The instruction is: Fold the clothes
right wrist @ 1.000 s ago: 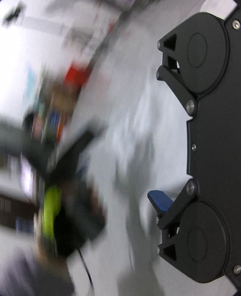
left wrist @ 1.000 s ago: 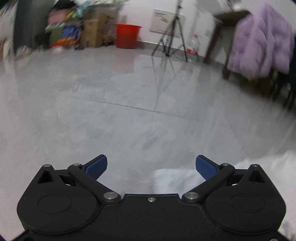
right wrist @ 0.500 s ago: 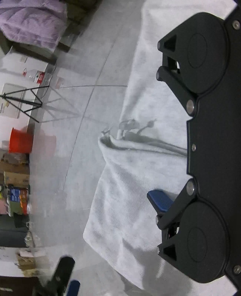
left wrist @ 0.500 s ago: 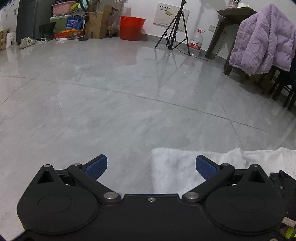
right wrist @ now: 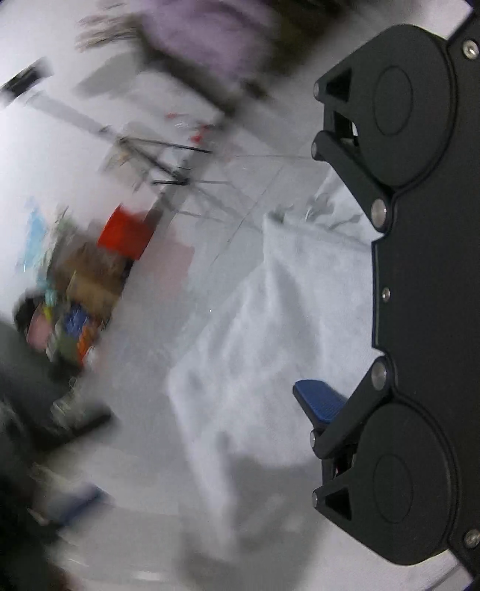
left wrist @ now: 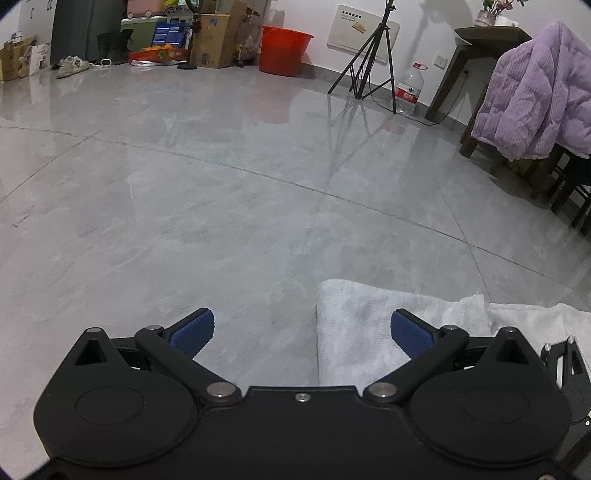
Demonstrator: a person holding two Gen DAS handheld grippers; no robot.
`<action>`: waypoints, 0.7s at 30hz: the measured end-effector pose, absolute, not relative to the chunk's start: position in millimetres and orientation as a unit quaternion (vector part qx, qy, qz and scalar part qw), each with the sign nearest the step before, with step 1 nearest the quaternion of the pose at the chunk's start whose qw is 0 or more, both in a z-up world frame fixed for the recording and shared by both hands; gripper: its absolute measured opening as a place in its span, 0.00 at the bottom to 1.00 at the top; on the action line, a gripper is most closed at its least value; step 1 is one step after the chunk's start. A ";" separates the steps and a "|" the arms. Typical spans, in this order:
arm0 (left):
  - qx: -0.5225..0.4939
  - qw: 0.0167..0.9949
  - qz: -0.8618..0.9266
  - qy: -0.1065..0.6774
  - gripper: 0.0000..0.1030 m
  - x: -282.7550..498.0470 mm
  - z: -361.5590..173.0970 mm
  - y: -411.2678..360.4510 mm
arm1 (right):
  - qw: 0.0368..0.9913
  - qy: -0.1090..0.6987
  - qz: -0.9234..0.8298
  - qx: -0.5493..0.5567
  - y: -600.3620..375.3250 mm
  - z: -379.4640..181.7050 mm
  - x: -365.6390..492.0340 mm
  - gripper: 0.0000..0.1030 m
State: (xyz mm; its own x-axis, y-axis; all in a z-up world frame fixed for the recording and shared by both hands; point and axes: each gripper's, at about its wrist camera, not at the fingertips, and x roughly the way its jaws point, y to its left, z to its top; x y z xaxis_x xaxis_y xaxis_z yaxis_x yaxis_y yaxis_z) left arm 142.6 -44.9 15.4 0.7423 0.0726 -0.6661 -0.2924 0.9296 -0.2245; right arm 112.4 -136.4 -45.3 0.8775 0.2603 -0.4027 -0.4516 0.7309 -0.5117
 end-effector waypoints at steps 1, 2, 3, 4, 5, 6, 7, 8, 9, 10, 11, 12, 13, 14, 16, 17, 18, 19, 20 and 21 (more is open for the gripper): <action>-0.159 0.920 0.099 0.345 0.99 141.5 15.9 -44.2 | 0.918 0.163 0.187 -0.310 -133.0 -43.4 114.2 0.97; -0.157 0.920 0.100 0.344 0.99 139.5 16.5 -42.9 | 0.918 0.170 0.184 -0.309 -130.6 -42.2 116.3 0.97; -0.155 0.921 0.100 0.344 0.99 136.9 17.0 -41.2 | 0.916 0.170 0.188 -0.310 -129.9 -41.9 118.7 0.97; -0.154 0.921 0.101 0.344 0.99 135.7 17.4 -40.4 | 0.915 0.164 0.192 -0.314 -129.4 -41.0 120.5 0.97; -0.155 0.920 0.105 0.343 0.99 134.3 17.5 -38.5 | 0.915 0.158 0.194 -0.316 -129.2 -41.2 121.4 0.97; -0.158 0.919 0.109 0.344 0.99 133.3 17.5 -36.9 | 0.917 0.152 0.193 -0.315 -129.2 -42.8 120.2 0.97; -0.159 0.919 0.110 0.344 0.99 132.8 17.6 -36.5 | 0.917 0.146 0.192 -0.317 -128.5 -43.7 117.7 0.97; -0.162 0.918 0.111 0.343 0.99 132.1 18.2 -35.7 | 0.917 0.137 0.195 -0.320 -128.9 -44.1 114.3 0.97; -0.162 0.919 0.111 0.342 0.99 130.9 19.8 -34.4 | 0.917 0.128 0.199 -0.320 -131.5 -43.6 110.4 0.96; -0.161 0.920 0.111 0.341 0.99 130.2 20.7 -33.6 | 0.917 0.118 0.204 -0.321 -134.1 -43.2 106.6 0.96; -0.155 0.922 0.112 0.337 0.99 129.0 22.1 -32.5 | 0.919 0.109 0.207 -0.318 -138.5 -40.7 103.0 0.96; -0.151 0.923 0.114 0.334 0.99 128.3 22.5 -31.8 | 0.922 0.100 0.208 -0.310 -146.0 -34.5 99.9 0.96; -0.150 0.923 0.115 0.334 1.00 128.6 22.2 -31.5 | 0.925 0.094 0.209 -0.302 -152.2 -28.3 99.9 0.96; -0.152 0.922 0.119 0.337 1.00 130.2 20.5 -29.9 | 0.928 0.100 0.217 -0.285 -158.0 -18.5 100.4 0.96; -0.160 0.917 0.126 0.344 1.00 135.8 16.1 -25.4 | 0.932 0.133 0.258 -0.219 -176.0 14.7 85.0 0.96; -0.159 0.916 0.129 0.345 1.00 140.0 15.2 -24.0 | 0.926 0.157 0.292 -0.182 -182.8 29.1 74.8 0.96; -0.157 0.916 0.133 0.345 1.00 144.2 14.8 -23.1 | 0.908 0.189 0.343 -0.151 -184.2 36.9 59.3 0.97; -0.156 0.916 0.135 0.345 1.00 146.9 15.0 -22.4 | 0.889 0.211 0.383 -0.135 -183.0 40.2 42.5 0.97; -0.154 0.916 0.137 0.344 1.00 151.1 15.8 -22.3 | 0.859 0.237 0.436 -0.124 -179.4 40.1 19.1 0.97; -0.153 0.916 0.140 0.344 1.00 156.4 16.9 -22.6 | 0.809 0.271 0.507 -0.122 -171.7 34.1 -15.3 0.97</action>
State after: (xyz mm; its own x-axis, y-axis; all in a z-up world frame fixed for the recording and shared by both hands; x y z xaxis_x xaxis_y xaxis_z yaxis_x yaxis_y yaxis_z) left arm 156.4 -22.6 16.9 0.7245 0.1508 -0.6726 -0.3612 0.9141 -0.1841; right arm -15.3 -171.7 34.1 0.3389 0.7550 -0.5614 -0.8867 0.4558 0.0778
